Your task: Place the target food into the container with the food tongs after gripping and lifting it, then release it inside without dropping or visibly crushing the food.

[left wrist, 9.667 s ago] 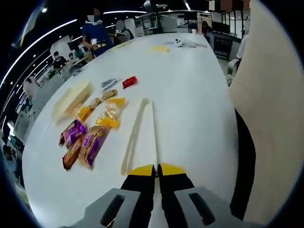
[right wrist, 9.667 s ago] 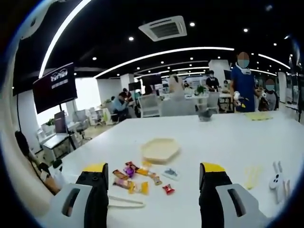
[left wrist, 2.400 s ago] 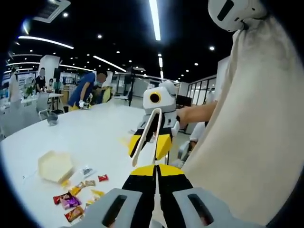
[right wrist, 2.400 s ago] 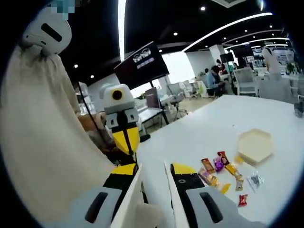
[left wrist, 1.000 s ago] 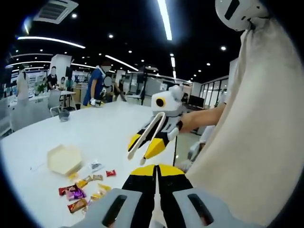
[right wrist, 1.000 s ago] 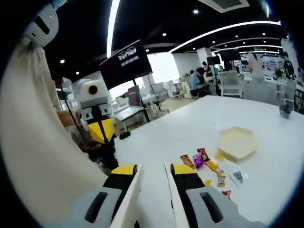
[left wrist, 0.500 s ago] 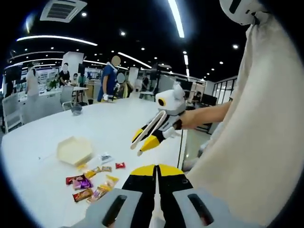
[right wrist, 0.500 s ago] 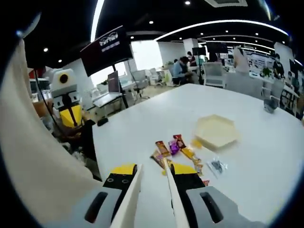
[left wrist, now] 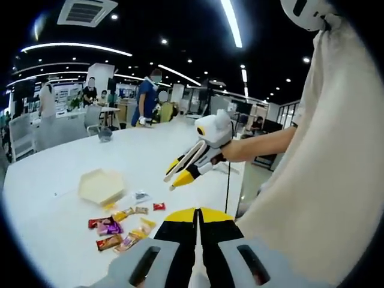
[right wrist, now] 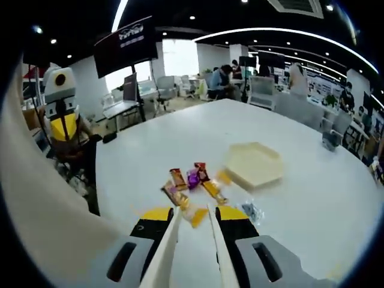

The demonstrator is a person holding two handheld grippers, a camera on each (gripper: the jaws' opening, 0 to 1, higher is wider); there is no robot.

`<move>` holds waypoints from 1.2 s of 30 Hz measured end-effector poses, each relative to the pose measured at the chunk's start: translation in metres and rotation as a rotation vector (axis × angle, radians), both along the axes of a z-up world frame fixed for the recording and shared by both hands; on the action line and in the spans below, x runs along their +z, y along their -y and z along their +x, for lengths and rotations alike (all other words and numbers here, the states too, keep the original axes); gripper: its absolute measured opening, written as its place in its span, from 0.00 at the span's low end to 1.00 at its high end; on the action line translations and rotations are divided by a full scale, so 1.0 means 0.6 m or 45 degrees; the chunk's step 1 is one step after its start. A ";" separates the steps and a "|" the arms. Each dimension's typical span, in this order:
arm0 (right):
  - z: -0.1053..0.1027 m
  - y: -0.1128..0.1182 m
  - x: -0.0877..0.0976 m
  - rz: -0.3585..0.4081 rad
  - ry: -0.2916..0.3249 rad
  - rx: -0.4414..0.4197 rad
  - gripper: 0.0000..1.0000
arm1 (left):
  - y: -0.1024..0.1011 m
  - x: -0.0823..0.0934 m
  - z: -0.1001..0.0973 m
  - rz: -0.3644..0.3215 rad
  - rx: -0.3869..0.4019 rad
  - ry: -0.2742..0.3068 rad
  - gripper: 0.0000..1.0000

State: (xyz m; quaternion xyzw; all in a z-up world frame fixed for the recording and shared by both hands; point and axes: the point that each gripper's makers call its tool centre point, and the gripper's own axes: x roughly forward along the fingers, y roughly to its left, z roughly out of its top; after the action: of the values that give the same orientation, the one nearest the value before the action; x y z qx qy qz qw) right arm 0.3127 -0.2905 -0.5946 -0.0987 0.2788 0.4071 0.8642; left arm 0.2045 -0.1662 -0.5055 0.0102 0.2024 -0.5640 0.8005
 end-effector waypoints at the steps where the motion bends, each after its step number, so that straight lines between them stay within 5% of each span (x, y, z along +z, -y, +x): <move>1: 0.001 0.000 0.000 -0.001 0.002 -0.002 0.28 | 0.000 0.000 0.001 0.000 0.001 0.000 0.00; 21: 0.042 0.004 -0.007 -0.070 0.021 0.019 0.28 | -0.021 -0.033 0.046 0.102 0.117 0.074 0.00; 36: 0.082 0.012 -0.028 -0.176 0.044 0.024 0.28 | -0.038 -0.048 0.057 0.159 0.182 0.102 0.16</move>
State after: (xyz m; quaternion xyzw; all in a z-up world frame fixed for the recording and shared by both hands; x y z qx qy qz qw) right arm 0.3620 -0.2976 -0.6113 -0.1678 0.2906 0.3931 0.8561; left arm 0.2386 -0.1434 -0.5341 0.0682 0.2051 -0.4910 0.8439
